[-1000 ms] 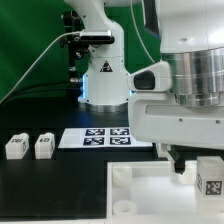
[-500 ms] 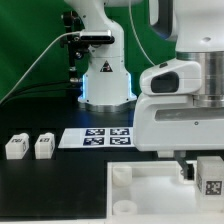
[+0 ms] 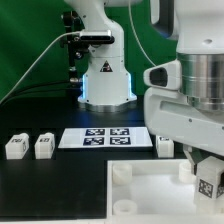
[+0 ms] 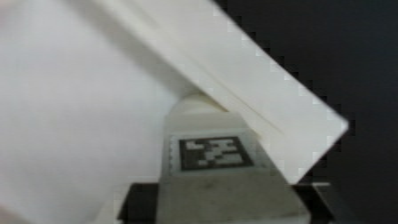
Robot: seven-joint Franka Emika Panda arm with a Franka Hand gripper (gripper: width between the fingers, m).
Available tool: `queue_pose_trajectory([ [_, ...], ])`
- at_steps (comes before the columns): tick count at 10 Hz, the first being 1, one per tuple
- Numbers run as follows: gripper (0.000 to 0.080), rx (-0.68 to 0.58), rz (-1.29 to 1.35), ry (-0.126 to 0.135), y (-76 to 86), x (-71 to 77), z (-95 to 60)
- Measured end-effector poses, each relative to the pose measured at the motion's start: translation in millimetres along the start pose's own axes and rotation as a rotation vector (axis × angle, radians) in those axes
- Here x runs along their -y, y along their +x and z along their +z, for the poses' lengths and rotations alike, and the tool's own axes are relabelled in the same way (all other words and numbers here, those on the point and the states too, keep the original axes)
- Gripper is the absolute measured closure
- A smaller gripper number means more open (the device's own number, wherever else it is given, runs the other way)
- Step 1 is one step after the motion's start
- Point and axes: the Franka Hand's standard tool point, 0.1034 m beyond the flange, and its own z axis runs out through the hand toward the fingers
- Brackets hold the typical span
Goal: Assemble one leg
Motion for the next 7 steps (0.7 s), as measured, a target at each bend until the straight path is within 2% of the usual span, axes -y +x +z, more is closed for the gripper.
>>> queue_pose_trajectory([
  [1,0.0506,0.016,0.264,-0.003,1.2,0.0,-0.1],
  [2,0.0506,0.049,0.457,0.009,3.9,-1.3,-0.3],
  [5,0.0506,0.071,0.665,-0.003,-1.7,-0.4,-0.4],
  [7,0.0506,0.070,0.635,-0.002,-0.9,-1.2,0.0],
])
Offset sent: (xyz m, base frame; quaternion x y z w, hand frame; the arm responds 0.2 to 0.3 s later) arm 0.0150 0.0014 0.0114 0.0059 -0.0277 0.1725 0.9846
